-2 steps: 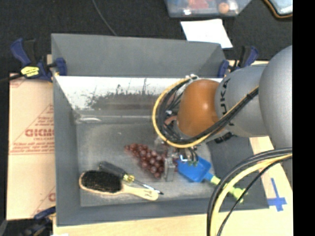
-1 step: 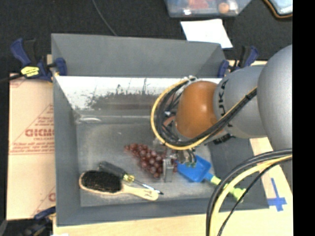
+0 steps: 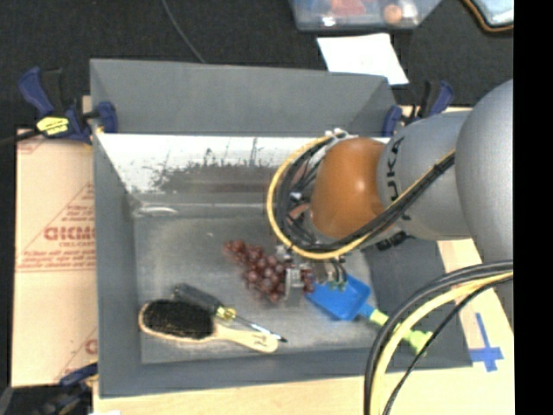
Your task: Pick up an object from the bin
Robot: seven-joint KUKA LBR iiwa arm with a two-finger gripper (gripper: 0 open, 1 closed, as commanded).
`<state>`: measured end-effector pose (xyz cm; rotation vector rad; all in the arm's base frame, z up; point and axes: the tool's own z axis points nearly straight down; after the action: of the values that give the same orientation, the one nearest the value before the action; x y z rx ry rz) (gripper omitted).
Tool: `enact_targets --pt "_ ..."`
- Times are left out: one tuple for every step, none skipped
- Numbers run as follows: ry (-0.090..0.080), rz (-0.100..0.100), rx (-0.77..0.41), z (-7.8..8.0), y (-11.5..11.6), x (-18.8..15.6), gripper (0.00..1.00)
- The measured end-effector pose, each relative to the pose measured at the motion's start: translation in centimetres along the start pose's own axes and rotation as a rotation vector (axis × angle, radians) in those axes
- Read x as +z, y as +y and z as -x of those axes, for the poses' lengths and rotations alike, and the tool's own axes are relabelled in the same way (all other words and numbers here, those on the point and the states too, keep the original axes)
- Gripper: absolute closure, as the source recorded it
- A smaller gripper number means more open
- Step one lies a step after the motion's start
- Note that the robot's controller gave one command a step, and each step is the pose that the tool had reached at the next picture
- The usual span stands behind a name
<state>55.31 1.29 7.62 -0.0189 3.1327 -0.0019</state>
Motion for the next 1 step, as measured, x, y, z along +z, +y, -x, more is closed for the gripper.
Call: enact_targets --pt "0.000 0.000 0.000 0.00 0.00 0.00 1.00"
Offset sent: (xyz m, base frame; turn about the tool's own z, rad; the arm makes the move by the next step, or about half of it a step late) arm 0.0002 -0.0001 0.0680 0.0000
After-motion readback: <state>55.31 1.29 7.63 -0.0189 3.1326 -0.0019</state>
